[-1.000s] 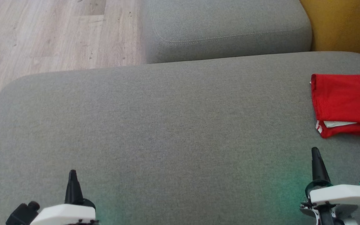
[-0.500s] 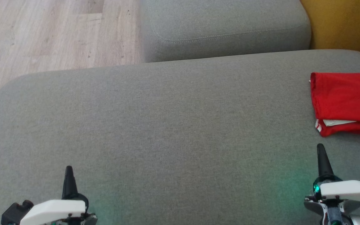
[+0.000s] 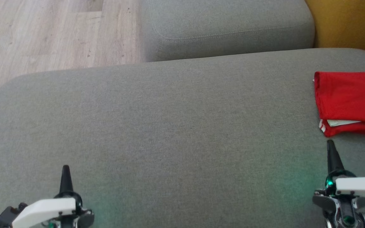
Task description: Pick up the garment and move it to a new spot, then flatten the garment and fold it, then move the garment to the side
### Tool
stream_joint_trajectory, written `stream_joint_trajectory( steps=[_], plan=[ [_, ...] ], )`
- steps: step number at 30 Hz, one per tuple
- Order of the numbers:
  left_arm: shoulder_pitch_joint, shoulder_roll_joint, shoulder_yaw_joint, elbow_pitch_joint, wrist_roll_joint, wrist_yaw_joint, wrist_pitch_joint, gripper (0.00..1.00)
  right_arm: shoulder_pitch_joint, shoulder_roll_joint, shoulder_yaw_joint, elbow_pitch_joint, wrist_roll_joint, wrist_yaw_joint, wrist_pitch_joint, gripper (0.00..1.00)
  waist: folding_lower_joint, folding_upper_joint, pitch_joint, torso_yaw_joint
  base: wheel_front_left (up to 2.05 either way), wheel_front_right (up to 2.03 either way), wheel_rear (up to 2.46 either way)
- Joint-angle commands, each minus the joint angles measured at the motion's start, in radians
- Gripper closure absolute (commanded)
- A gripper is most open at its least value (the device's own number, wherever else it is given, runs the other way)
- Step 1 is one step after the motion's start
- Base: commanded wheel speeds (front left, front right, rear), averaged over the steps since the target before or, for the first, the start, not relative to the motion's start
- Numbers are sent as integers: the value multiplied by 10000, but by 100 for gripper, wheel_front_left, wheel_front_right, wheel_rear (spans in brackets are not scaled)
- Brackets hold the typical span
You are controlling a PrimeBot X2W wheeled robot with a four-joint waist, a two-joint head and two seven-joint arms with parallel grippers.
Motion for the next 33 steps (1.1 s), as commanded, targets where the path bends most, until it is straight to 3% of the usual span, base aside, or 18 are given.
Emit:
stream_joint_trajectory(
  steps=[1,22,33],
  plan=[
    [-646,143,398,-277,-236,-112,60,100,-565,-27,87,-319,260,-6,80,100,-1,0,4,-3,0,0,0],
    [-1137,120,957,-68,-2646,-582,700,100,-950,34,-374,-285,2628,-7,706,100,-1,0,99,-76,0,0,0],
    [-1145,84,1013,-64,-2626,-587,746,100,-957,62,-416,-282,2617,-7,743,100,-1,0,99,-77,0,0,0]
  ],
)
